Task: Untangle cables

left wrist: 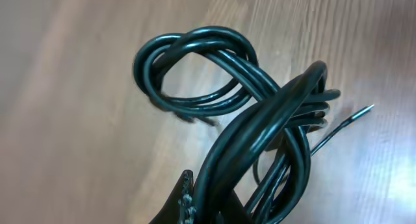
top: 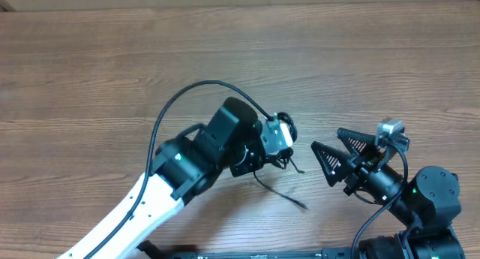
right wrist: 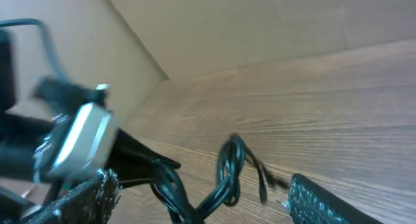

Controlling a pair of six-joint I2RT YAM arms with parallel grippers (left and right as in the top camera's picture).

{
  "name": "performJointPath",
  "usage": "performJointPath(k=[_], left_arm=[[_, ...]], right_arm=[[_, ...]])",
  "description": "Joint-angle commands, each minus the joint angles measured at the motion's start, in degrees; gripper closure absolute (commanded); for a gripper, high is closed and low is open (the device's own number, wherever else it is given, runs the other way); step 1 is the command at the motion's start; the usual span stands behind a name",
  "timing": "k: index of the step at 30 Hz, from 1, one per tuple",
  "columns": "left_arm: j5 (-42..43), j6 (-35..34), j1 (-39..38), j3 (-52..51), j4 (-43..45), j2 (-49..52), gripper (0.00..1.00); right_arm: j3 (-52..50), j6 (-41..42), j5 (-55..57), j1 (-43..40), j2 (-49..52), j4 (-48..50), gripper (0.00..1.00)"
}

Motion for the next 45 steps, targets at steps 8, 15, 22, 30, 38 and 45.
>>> performJointPath(k=[8, 15, 22, 30, 38, 45], left_arm=[[-3.8, 18.9, -5.8, 2.2, 13.1, -2.9, 0.96], [-3.8, 26.5, -10.9, 2.2, 16.9, -5.6, 0.96], [-4.2, 25.0, -11.5, 2.2, 20.4, -8.5, 0.96], [-18.1, -8.4, -11.3, 2.2, 19.6, -8.5, 0.60], [-18.0, -46.8, -11.3, 2.2, 10.8, -8.5, 0.00], [-9.5, -62.8, -11.3, 2.2, 10.2, -8.5, 0.00]], right_arm=[[0.9, 7.1, 1.6, -0.2, -0.4, 0.3, 0.25], [0.9, 7.3, 1.6, -0.2, -0.4, 0.2, 0.34], [0.9, 7.3, 1.4, -0.2, -0.4, -0.2, 0.96], [0.9, 7.3, 3.7, -0.2, -0.4, -1.6, 0.96], [0.9, 7.0, 5.4, -0.2, -0.4, -2.5, 0.96], [0.9, 4.0, 5.2, -0.2, -0.4, -2.8, 0.96]])
